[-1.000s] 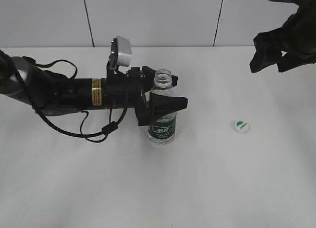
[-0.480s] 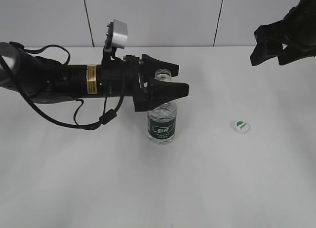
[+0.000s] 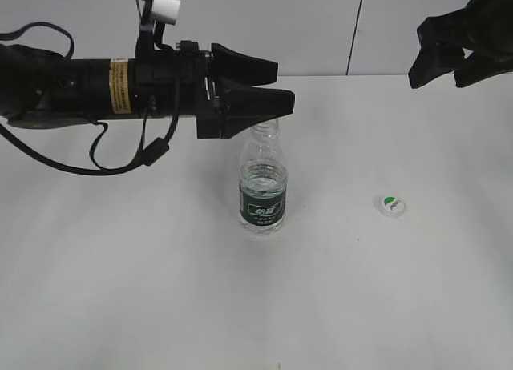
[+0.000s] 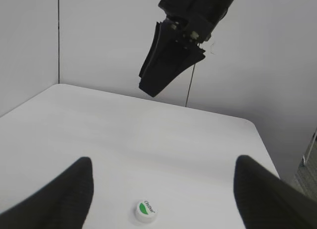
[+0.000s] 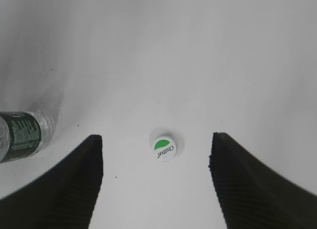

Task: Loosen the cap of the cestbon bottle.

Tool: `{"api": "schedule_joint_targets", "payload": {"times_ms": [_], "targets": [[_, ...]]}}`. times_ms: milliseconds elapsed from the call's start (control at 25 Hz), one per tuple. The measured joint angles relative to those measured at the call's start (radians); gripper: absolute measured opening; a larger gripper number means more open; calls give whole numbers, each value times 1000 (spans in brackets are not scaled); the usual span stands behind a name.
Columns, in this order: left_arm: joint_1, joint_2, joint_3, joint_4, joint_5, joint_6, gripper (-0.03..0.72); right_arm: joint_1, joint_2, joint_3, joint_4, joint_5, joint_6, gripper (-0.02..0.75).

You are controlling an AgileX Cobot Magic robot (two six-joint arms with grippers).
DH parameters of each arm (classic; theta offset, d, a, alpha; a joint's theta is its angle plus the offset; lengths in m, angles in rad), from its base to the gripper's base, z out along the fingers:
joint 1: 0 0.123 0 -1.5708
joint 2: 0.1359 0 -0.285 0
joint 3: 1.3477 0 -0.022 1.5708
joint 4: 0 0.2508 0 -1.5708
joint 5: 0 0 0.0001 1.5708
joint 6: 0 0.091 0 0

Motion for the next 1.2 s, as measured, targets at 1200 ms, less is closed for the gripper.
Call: {"api": "schedule_joint_targets", "payload": {"times_ms": [1200], "targets": [[7,-292,1,222,1093,-236,529,0,-82,0,-30,202,0,517]]}}
